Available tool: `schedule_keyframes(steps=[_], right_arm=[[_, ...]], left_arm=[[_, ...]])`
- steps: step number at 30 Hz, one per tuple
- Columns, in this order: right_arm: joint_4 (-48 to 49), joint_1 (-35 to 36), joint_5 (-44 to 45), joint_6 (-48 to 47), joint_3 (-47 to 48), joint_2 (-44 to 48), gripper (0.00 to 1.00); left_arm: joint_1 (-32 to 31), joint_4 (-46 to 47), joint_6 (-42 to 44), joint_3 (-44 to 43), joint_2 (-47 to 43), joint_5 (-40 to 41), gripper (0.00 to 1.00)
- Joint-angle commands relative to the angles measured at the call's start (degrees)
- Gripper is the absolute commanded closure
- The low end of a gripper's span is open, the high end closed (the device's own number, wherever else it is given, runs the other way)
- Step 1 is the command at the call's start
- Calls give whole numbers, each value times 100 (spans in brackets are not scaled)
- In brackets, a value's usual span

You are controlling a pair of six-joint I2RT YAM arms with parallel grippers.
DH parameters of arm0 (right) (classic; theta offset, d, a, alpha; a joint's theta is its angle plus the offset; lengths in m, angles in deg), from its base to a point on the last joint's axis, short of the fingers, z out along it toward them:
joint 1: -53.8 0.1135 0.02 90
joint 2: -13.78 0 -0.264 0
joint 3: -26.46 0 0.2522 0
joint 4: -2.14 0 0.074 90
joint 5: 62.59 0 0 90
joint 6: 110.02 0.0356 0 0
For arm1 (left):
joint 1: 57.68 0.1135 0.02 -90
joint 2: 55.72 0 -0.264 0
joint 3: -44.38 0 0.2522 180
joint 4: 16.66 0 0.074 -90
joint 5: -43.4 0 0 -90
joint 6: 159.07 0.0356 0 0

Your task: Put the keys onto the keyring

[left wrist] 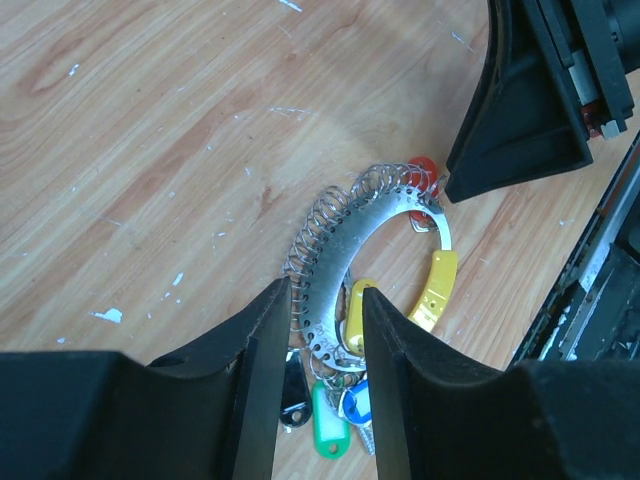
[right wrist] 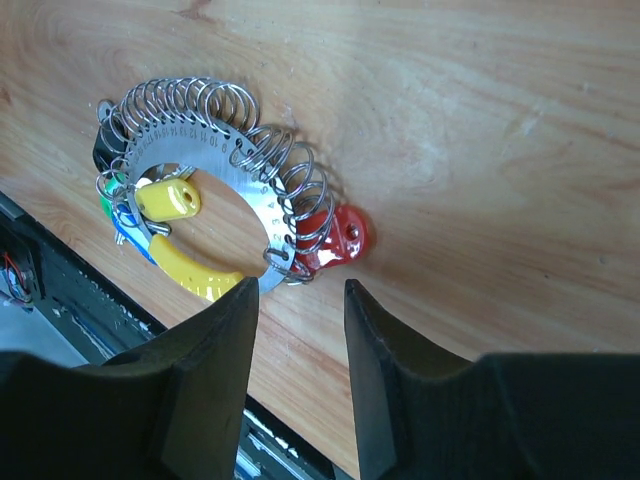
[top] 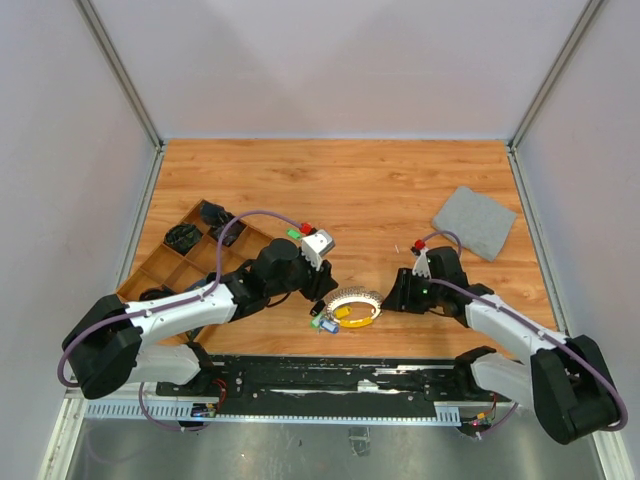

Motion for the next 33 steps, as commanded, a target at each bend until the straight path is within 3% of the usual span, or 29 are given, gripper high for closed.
schedule_keyframes(steps=[1,20,33], right_arm=[[478,-219,-324,-157,-48,-285,61],[1033,-300,-806,-264,-100,-754,73],[771,-300,-835,-374,-81,-280,95]], left_arm=[[62,66,34,-79,-51,-16,60],[80,50,65,-81,-14,-25,60],[89,93,61,-111,52,-59,60]])
